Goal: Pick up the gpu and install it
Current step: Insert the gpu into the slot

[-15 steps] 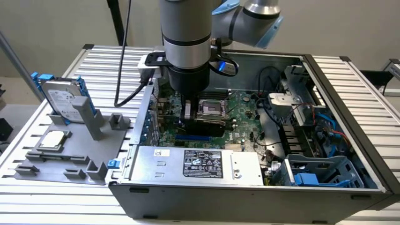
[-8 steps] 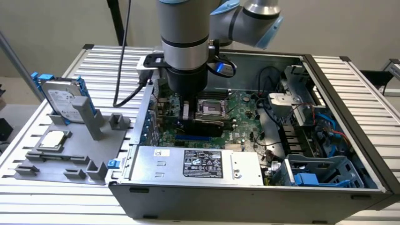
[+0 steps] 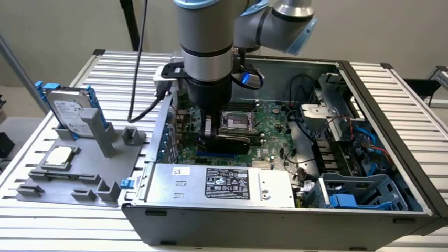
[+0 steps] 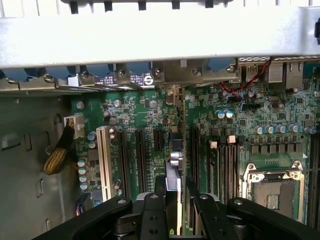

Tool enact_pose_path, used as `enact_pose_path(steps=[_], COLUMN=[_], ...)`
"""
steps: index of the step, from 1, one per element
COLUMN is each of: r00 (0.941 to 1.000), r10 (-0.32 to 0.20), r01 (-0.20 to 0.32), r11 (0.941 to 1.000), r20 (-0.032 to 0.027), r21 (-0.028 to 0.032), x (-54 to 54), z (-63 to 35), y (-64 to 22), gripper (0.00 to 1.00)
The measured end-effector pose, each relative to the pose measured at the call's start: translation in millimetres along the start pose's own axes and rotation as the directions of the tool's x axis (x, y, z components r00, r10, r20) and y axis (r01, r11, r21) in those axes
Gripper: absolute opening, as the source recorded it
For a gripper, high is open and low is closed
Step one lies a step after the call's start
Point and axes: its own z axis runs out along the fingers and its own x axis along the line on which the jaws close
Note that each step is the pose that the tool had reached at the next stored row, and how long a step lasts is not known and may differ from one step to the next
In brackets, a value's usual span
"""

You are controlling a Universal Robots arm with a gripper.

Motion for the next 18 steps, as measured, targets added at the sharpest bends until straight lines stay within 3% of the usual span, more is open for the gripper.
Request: enact_pose_path(steps=[18], r00=[0.9999], r10=[-0.011], r01=[0.011], r11=[0.9999], r20=[-0.0004], r21=[0.0002], x=[-0.9], z=[3.2], y=[3.3], gripper=[0.26])
